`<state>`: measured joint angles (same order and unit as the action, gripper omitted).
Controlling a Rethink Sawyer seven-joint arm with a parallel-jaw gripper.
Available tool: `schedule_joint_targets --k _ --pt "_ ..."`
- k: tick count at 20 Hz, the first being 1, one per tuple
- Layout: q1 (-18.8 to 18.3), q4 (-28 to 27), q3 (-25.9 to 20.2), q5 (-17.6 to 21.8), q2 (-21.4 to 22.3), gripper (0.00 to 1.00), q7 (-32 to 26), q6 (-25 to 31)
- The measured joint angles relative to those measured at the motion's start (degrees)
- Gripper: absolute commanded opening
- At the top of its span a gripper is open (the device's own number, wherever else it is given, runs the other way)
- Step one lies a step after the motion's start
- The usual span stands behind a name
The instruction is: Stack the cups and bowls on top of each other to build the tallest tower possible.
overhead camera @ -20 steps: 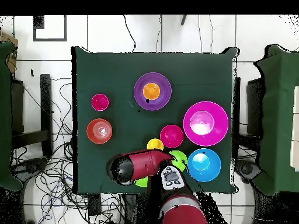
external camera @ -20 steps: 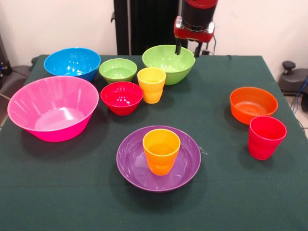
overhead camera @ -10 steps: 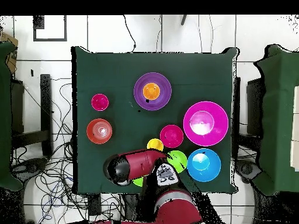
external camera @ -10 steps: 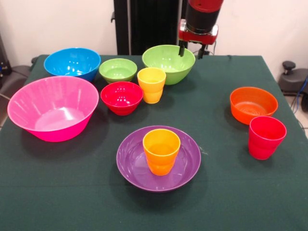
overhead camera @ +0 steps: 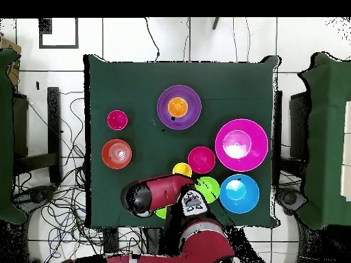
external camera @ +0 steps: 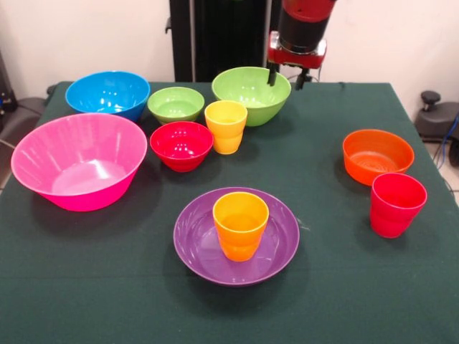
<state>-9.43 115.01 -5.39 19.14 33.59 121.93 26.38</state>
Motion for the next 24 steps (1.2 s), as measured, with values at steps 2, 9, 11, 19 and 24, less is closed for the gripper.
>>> schedule_joint_targets --k 2,9,11,19,24 --pt "-0.04 -0.60 0.24 0.49 -0.89 1.00 0.00 -0.37" --pt "0.15 -2.06 0.97 1.38 -3.56 1.00 0.00 -1.80" --pt "0.58 -2.64 1.35 1.39 -4.50 1.00 0.00 -2.15" --pt "4.92 -4.79 3.15 1.38 -7.62 1.00 0.00 -3.47" --pt "7.21 -5.10 4.28 1.38 -8.61 1.00 0.00 -4.14"
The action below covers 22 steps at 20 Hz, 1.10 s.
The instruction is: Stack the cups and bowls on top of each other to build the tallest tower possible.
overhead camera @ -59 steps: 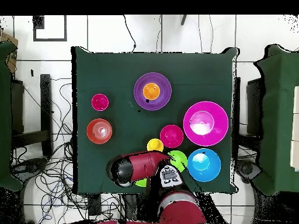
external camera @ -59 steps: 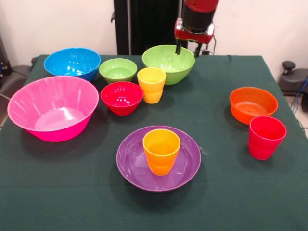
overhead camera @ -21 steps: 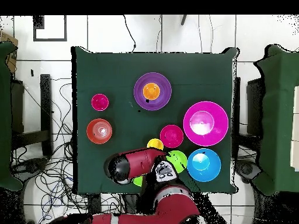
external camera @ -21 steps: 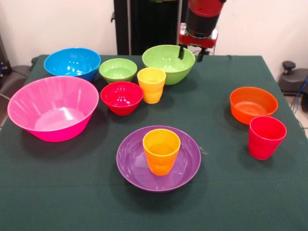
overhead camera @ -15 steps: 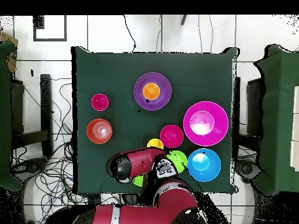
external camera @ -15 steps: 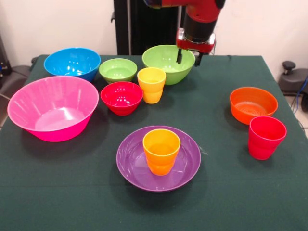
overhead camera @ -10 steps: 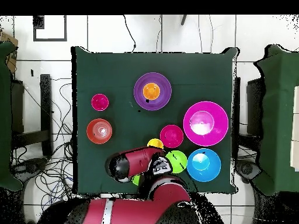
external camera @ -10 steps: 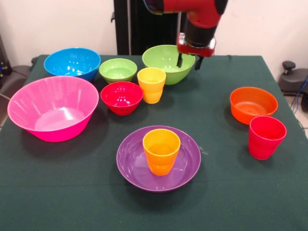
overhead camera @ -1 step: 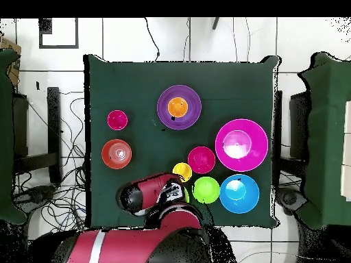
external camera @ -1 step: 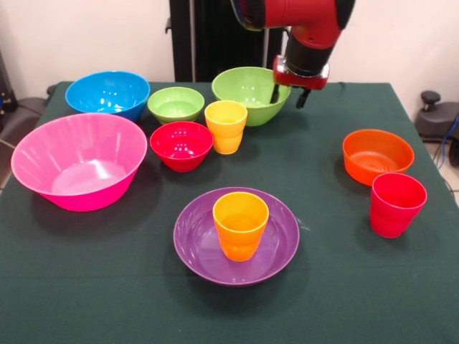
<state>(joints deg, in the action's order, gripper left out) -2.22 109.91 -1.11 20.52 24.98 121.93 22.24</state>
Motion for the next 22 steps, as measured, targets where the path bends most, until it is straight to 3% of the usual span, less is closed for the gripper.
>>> schedule_joint_targets --k 1,2,22 --pt "0.18 0.00 0.12 0.00 -0.07 1.00 0.00 -0.04" --pt "0.28 -0.01 0.38 0.00 -0.11 0.00 0.00 -0.04" --pt "0.14 0.00 1.32 0.01 1.52 0.00 0.00 0.02"
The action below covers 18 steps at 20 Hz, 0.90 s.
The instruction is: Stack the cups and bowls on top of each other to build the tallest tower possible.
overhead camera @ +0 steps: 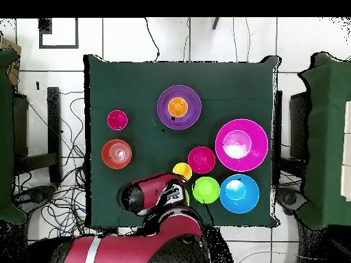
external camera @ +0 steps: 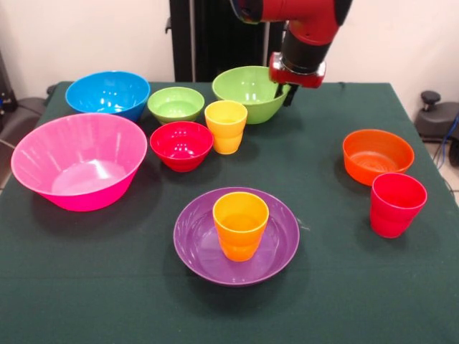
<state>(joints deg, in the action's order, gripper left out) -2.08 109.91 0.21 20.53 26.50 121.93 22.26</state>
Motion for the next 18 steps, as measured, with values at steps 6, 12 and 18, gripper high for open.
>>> schedule_joint_targets --k 6,12,18 --pt "-1.52 1.86 -0.96 -0.19 4.13 0.00 0.00 0.20" --pt "-5.43 5.51 -3.27 -1.33 11.53 0.00 0.00 1.98" --pt "-7.46 5.97 -4.95 -2.51 17.43 0.00 0.00 7.31"
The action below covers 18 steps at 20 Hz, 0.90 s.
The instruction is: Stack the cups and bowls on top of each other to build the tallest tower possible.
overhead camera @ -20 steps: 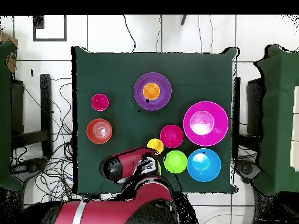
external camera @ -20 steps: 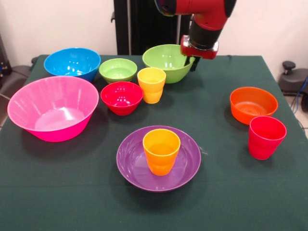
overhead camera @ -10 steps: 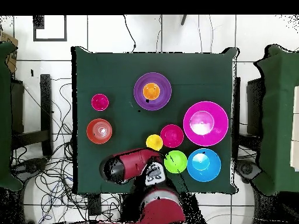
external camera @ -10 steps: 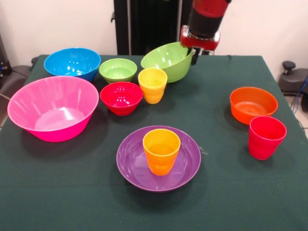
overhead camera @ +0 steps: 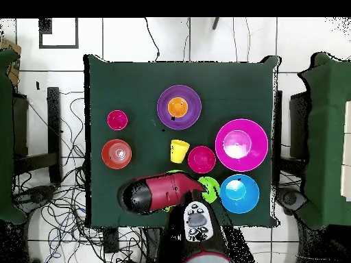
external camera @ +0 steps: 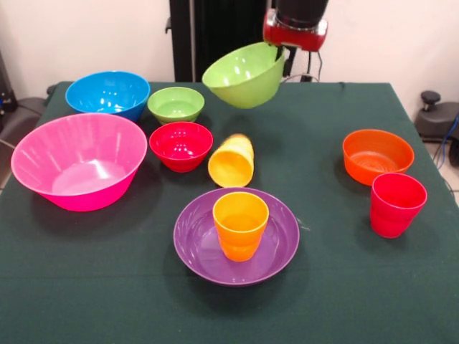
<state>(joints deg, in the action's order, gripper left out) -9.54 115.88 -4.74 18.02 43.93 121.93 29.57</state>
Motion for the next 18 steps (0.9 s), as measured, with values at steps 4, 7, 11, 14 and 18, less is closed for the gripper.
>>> schedule_joint_targets --k 4,7,11,14,18 --pt "-0.85 0.01 -1.04 -1.14 3.09 0.00 0.00 4.27" --pt "-1.17 0.04 -1.85 -2.10 5.44 0.00 0.00 7.64" --pt "-1.60 0.03 -3.38 -2.61 8.08 0.00 0.00 11.61" --pt "-2.40 -0.42 -4.35 -2.61 9.27 0.00 0.00 14.43" --pt "-3.64 -1.96 -5.30 -2.59 9.79 0.00 0.00 17.87"
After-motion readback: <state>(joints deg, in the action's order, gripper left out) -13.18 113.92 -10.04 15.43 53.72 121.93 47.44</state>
